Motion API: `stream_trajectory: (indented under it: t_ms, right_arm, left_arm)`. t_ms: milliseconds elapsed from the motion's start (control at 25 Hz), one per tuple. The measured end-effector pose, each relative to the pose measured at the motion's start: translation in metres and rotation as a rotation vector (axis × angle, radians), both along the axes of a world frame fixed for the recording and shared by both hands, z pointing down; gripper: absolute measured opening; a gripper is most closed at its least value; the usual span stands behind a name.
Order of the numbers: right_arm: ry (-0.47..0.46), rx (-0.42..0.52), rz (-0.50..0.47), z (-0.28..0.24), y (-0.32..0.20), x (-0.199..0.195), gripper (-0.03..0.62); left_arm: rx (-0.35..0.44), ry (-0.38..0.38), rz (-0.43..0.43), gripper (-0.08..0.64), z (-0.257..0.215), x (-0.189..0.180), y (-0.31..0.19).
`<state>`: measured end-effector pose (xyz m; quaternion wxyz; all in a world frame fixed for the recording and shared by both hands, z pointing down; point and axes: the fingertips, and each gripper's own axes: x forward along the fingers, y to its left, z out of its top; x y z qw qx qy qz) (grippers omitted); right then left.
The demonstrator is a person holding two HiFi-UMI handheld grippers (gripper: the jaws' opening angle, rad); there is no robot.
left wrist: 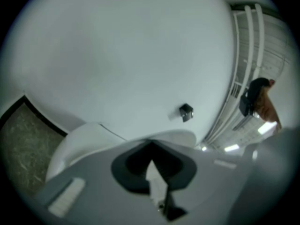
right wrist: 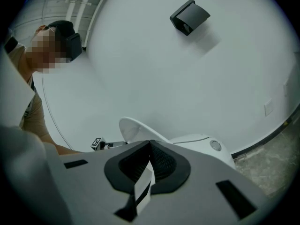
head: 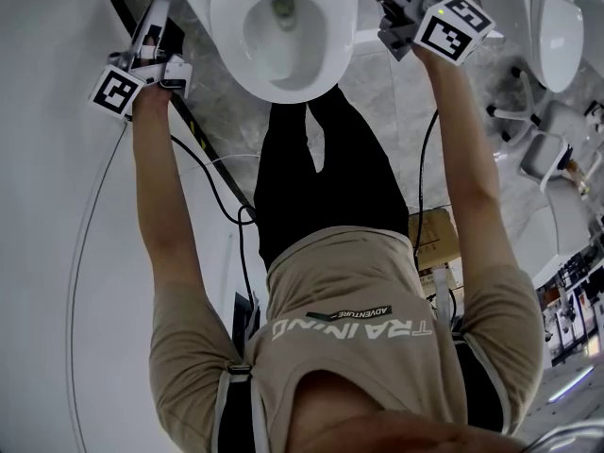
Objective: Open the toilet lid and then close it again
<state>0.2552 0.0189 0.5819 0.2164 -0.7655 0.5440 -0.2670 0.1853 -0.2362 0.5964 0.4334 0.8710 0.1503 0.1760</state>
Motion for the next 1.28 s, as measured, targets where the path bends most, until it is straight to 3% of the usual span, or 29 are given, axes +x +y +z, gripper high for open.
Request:
stream_trajectory:
  t_ms: [200, 480, 640, 960, 1280]
  right_arm:
    - [-0.007, -0.017, -0.011, 0.004, -0.004, 0.045, 0.015]
    - [-0.015, -0.05, -0.017, 0.026, -0.012, 0.058, 0.015]
    - [-0.035, -0.07, -0.02, 0.026, -0.017, 0.058, 0.015]
    - [-0.037, -0.101, -0.031, 0.023, -0.021, 0.061, 0.015]
    - [-0.029, -0.163, -0.008, 0.008, -0.005, 0.053, 0.015]
  left_arm:
    - [0.037, -0.009, -0.024, 0.005, -0.005, 0.052, -0.004]
    - [0.096, -0.052, -0.029, 0.005, 0.008, 0.073, -0.013]
    - [0.11, -0.021, 0.01, 0.005, -0.003, 0.083, -0.002]
    - [0.167, -0.052, 0.041, 0.005, -0.01, 0.086, 0.008]
    - [0.18, -0.052, 0.096, 0.005, -0.032, 0.054, 0.048]
